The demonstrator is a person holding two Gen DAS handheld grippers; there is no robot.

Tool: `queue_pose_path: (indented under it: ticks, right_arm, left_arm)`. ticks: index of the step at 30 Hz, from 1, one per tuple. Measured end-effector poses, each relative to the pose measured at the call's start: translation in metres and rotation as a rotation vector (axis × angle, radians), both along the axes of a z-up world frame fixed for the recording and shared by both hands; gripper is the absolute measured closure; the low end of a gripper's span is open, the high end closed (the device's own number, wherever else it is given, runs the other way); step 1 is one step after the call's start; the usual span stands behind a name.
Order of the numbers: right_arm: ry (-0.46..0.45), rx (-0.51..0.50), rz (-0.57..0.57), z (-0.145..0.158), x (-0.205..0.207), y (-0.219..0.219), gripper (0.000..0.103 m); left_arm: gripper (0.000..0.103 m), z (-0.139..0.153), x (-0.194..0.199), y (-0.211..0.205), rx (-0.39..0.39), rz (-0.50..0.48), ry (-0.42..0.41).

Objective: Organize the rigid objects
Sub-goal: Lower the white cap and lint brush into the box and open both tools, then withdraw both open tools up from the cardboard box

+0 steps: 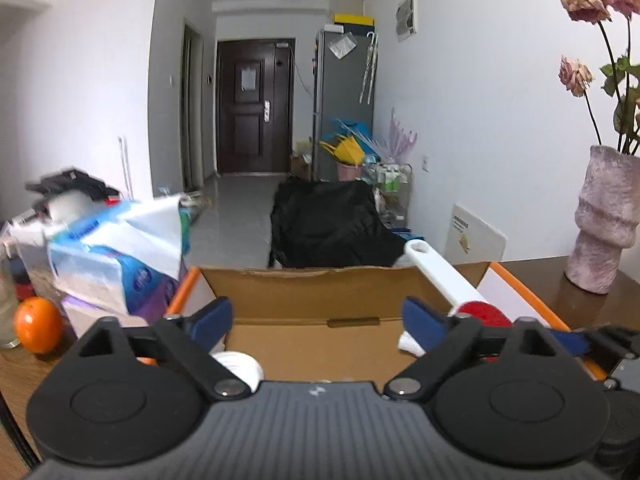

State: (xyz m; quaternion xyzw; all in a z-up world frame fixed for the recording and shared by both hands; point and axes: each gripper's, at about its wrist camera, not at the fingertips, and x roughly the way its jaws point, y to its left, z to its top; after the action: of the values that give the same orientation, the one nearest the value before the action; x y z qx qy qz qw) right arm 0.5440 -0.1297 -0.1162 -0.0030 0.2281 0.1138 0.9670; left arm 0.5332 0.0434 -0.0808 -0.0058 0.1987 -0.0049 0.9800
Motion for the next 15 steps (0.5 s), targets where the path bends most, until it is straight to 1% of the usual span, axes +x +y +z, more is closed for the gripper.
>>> queue_pose_path:
  ticks: [1,2,6,15]
  right_arm:
    - [-0.012,0.005,-0.011,0.0007,-0.0012,-0.0014,0.004]
    - [-0.025,0.009,-0.022,0.0019,-0.0028,-0.0025,0.003]
    - [-0.027,0.009,-0.023,0.0012,-0.0017,-0.0023,0.001]
    - [-0.029,0.007,-0.024,-0.0007,-0.0018,-0.0017,0.001]
  left_arm:
    - [0.000,0.0008,-0.0014,0.0004,-0.002,0.003,-0.006]
    - [0.000,0.0016,-0.0029,0.0006,-0.005,0.006,-0.014]
    - [0.000,0.0035,-0.0040,0.0012,-0.006,0.007,-0.012]
    - [0.000,0.0029,-0.0032,0.0031,-0.015,0.008,-0.004]
